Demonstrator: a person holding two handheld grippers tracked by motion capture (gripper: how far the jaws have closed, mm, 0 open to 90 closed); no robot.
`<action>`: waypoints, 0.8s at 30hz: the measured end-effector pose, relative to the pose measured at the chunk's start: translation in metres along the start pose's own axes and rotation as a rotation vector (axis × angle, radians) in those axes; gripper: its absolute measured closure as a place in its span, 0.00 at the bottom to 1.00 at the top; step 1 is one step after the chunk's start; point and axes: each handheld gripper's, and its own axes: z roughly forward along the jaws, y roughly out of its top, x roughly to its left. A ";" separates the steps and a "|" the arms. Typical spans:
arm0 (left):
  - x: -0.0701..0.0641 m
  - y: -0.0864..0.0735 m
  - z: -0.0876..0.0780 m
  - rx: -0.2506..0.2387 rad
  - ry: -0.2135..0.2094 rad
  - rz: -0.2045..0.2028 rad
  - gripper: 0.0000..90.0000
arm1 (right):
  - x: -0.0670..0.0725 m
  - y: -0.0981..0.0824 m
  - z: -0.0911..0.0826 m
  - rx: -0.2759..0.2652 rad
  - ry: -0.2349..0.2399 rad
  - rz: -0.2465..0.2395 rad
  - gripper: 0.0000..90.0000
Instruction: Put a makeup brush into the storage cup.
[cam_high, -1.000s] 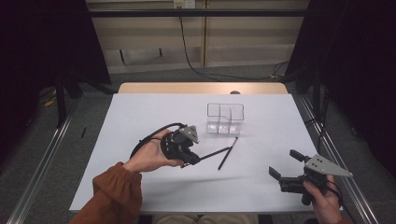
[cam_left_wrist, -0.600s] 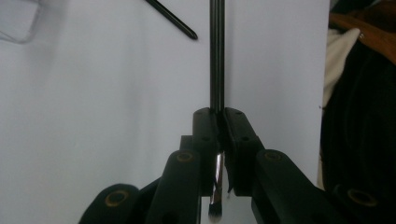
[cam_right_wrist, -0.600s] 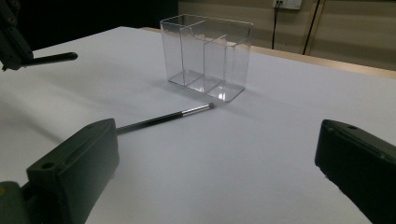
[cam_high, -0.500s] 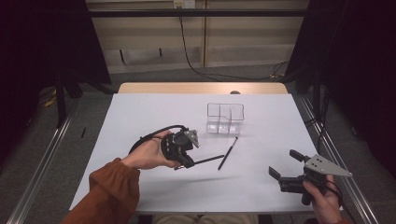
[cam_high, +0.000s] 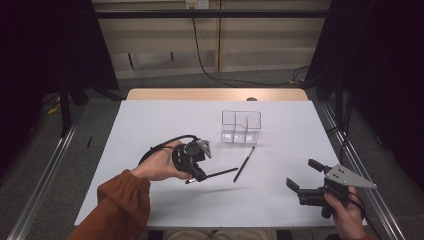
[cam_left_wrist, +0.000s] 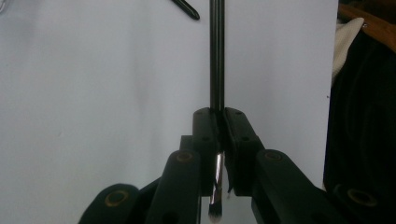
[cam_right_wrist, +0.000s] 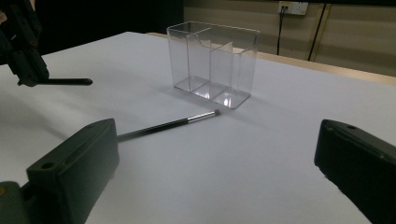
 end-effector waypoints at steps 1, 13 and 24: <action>0.000 0.000 0.000 0.003 -0.002 0.005 0.93 | 0.000 0.000 0.001 -0.001 0.007 -0.001 0.00; -0.003 0.001 0.000 0.012 -0.014 0.020 0.93 | 0.003 0.026 0.011 -0.081 0.053 -0.003 0.00; -0.004 0.004 -0.001 0.016 -0.016 0.023 0.93 | 0.005 0.043 0.028 -0.005 0.157 -0.030 0.02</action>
